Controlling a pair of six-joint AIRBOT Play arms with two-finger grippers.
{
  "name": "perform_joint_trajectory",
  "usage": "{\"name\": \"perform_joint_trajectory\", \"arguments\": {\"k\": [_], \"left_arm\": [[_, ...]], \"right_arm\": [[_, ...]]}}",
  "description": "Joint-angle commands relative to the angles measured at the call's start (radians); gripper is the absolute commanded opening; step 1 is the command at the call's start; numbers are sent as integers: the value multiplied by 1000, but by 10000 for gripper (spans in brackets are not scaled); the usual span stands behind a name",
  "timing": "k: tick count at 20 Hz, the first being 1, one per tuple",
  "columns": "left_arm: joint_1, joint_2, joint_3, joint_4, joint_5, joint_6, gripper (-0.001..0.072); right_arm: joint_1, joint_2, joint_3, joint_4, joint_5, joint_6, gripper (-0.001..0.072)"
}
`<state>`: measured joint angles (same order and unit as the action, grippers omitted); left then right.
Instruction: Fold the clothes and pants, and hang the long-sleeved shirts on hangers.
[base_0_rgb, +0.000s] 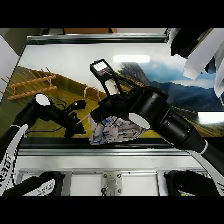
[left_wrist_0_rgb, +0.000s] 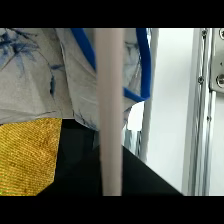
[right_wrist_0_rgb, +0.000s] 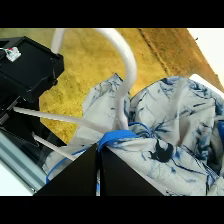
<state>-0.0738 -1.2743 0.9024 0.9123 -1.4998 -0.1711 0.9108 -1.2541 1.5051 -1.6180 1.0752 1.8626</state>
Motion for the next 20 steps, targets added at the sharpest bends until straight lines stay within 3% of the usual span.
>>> {"name": "perform_joint_trajectory", "arguments": {"k": [1, 6, 8, 9, 12, 16, 18, 20], "left_arm": [[0, -1, 0, 1, 0, 0, 16], [0, -1, 0, 1, 0, 0, 15], [0, -1, 0, 1, 0, 0, 16], [0, -1, 0, 1, 0, 0, 15], [0, -1, 0, 1, -1, 0, 16], [0, -1, 0, 1, -2, 0, 16], [0, -1, 0, 1, -3, 0, 16], [0, -1, 0, 2, -4, 0, 16]], "right_arm": [[3, -4, 1, 16, -9, 0, 15], [1, -4, 1, 14, -9, -1, 31], [1, -4, 1, 14, -8, -1, 321], [1, -4, 1, 14, -8, -2, 380], [-2, 1, 2, 14, 25, -8, 381], [-51, 6, 59, 19, 178, -17, 403], [-119, 7, 124, 86, 277, -180, 594], [-217, 7, 180, 243, 394, -459, 599]]}}
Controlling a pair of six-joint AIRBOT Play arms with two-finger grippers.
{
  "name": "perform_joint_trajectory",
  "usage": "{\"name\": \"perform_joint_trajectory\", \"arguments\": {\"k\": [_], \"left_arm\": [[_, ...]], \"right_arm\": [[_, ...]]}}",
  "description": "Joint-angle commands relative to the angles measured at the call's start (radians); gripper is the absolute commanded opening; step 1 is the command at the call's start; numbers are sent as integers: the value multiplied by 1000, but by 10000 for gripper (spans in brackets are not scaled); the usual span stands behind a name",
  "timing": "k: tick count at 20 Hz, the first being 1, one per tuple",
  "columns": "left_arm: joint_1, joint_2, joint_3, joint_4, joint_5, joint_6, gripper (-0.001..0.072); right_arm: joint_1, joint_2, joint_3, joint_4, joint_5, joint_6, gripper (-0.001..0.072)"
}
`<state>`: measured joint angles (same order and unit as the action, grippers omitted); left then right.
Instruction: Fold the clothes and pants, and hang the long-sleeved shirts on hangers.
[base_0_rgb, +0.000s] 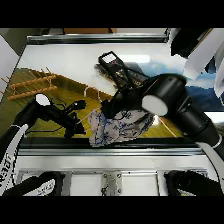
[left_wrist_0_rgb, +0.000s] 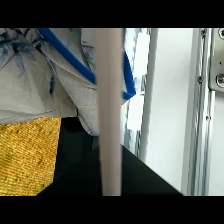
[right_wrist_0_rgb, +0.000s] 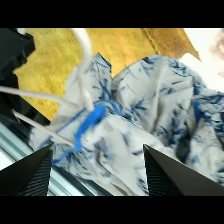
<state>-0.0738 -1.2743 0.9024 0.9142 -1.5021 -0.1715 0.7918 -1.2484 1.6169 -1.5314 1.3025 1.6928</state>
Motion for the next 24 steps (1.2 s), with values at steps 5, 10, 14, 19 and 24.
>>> {"name": "perform_joint_trajectory", "arguments": {"k": [5, 10, 14, 19, 24], "left_arm": [[0, -1, 0, 0, -16, 0, 16], [0, -1, 0, 1, -16, 0, 15], [0, -1, 0, 1, -15, 0, 16], [0, -1, 0, 2, -16, 0, 16], [0, -1, 0, 2, -15, 0, 16]], "right_arm": [[-352, 2, 78, 459, 239, -471, 599], [-463, 3, 71, 479, 263, -650, 599], [-690, 3, -61, 739, 294, -924, 599], [-986, 3, -365, 1070, 321, -1326, 605], [-1065, -19, -555, 1092, 318, -1564, 604]]}}
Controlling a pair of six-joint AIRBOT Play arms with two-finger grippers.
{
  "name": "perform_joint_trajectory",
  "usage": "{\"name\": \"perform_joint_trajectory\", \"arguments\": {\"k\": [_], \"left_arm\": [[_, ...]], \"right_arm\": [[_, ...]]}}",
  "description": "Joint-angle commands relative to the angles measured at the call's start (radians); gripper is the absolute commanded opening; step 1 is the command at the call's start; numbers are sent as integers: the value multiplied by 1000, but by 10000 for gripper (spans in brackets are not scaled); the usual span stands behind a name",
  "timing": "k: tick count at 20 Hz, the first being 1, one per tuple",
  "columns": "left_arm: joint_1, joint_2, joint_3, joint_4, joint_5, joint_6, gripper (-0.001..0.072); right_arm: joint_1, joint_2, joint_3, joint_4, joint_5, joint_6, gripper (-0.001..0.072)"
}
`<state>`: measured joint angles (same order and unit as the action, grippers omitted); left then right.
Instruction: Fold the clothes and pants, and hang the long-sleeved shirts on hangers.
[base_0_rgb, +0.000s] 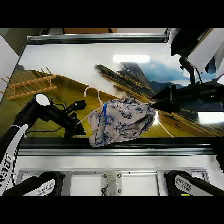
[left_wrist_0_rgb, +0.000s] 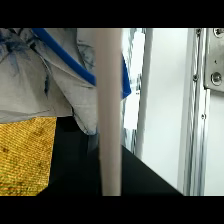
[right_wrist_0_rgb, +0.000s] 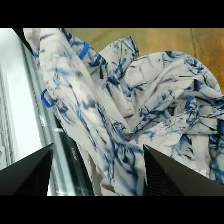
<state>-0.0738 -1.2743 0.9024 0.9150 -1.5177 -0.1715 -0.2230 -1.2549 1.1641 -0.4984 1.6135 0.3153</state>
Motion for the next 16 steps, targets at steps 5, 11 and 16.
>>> {"name": "perform_joint_trajectory", "arguments": {"k": [5, 11, 16], "left_arm": [[0, -1, 0, 1, 0, 0, 16], [0, -1, 0, 1, 0, 0, 15], [0, -1, 0, 1, 0, 0, 16]], "right_arm": [[4, -96, -115, 101, 10, -242, 604], [105, -156, -115, 164, 6, -271, 605], [159, -172, -115, 163, -2, -270, 605]]}}
